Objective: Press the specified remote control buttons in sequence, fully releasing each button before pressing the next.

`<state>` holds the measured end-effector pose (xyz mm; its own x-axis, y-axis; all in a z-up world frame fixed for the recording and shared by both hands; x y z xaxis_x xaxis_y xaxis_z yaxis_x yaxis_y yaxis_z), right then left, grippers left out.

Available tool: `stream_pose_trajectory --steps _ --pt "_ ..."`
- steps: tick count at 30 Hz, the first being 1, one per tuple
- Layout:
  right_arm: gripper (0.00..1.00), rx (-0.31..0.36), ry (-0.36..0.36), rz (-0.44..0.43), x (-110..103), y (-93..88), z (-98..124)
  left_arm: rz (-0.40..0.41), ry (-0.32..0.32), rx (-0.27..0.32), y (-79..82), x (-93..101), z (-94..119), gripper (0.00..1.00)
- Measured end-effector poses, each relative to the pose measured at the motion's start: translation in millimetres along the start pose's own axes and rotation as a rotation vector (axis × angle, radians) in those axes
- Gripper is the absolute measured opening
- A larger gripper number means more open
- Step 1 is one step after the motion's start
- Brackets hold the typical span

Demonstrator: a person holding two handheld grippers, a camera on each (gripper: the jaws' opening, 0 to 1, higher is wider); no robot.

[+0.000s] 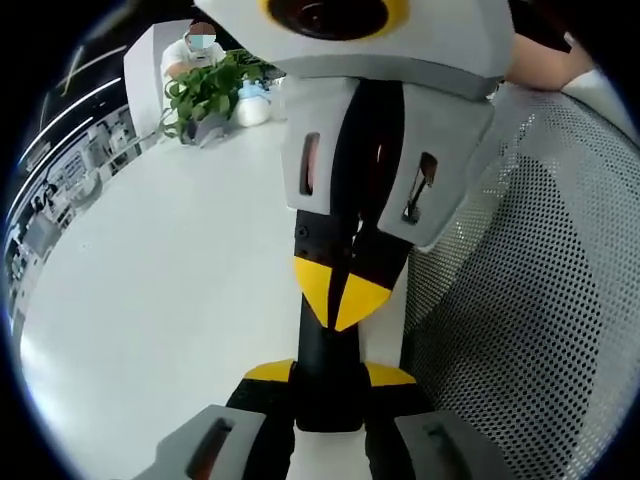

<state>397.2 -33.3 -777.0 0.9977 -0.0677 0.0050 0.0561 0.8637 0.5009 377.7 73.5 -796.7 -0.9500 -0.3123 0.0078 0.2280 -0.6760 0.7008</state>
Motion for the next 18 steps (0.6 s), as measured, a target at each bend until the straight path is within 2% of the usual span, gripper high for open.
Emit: stream_pose_trajectory --steps 2,5,18 --pt "0.0 0.004 0.002 -0.004 0.9 -1.1 0.8 0.002 0.001 0.001 -0.2 -0.1 -0.1 0.25" --pt "0.0 0.011 0.008 -0.055 3.0 -1.0 1.1 0.002 0.001 0.002 -0.5 -0.3 -0.2 0.25" --pt "0.0 0.031 0.009 -0.051 0.3 0.3 -2.4 0.007 0.003 0.005 -1.7 -0.8 -0.8 0.25"
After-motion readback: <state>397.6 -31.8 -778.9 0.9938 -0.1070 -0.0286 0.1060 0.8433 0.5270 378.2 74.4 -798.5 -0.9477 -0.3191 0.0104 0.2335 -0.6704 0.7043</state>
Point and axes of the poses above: the point that each gripper's makers call its tool centre point, and the gripper's own axes: z roughly backward along the fingers, x roughly to its right, y roughly out of its top, the point moved 10 cm from there along z, roughly backward along the fingers, and after that the axes turned 6 degrees about x, right-handed, at the moved point
